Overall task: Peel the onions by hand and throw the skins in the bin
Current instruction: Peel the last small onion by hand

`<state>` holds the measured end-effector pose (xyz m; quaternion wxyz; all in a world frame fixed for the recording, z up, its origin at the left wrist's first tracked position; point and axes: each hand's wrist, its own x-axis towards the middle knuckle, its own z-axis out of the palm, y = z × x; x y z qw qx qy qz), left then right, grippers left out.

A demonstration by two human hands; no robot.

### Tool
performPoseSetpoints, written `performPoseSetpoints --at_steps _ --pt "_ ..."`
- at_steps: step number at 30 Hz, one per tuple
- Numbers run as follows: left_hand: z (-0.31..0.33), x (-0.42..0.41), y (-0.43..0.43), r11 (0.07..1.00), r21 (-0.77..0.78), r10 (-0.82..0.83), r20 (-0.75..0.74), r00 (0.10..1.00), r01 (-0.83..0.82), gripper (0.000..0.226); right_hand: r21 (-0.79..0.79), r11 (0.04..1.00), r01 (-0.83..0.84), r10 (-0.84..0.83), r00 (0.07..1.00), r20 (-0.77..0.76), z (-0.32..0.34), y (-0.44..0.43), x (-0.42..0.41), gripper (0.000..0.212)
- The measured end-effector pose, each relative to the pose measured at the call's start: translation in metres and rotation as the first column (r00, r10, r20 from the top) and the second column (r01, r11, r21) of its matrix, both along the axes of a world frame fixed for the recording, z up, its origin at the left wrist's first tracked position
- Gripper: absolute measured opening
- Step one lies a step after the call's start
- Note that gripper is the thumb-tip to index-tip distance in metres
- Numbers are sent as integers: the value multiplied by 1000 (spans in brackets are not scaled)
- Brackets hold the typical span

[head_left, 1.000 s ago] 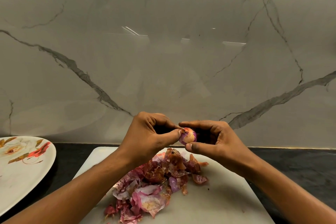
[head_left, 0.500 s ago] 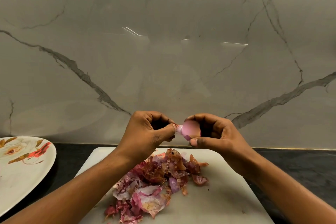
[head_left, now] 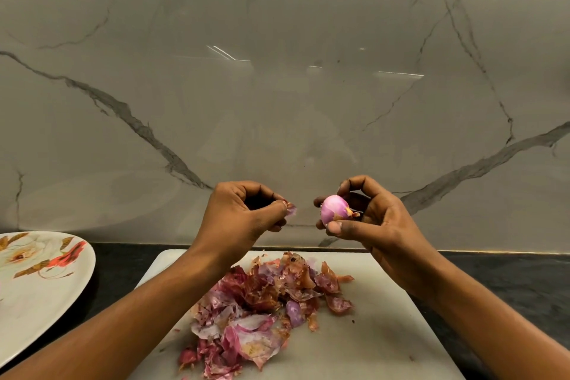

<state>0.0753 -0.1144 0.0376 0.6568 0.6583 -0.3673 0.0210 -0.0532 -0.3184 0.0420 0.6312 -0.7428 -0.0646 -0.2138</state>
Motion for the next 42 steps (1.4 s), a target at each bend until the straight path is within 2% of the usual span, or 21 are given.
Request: performPoseSetpoints --at_steps 6,9,12,17,22,27,35,42 --pt "-5 -5 -3 982 148 -115 4 993 114 3 -129 989 68 -67 998 12 -5 6 2 55" --pt "-6 -5 -3 975 165 -146 -25 989 148 9 -128 988 80 -77 997 28 -7 5 4 56" --pt "-5 -6 -3 977 159 -137 -59 989 145 18 -74 995 69 -68 998 11 -5 3 4 62" --pt "-3 -7 -2 986 112 -122 -41 992 126 10 -42 996 78 -78 997 -2 -4 3 3 55" --pt "1 -10 -1 987 10 -159 -70 985 160 15 -148 983 105 -107 994 -7 -4 6 2 56" --pt "0 -13 -1 980 14 -196 -102 975 198 19 -259 961 100 -97 995 25 -8 8 2 53" --pt "0 -13 -2 973 -16 -230 -172 958 231 27 -387 903 186 -142 980 140 -12 8 3 56" --pt "-2 -12 -3 985 -19 -175 -163 971 174 12 -360 914 187 -143 979 147 -14 7 6 55"
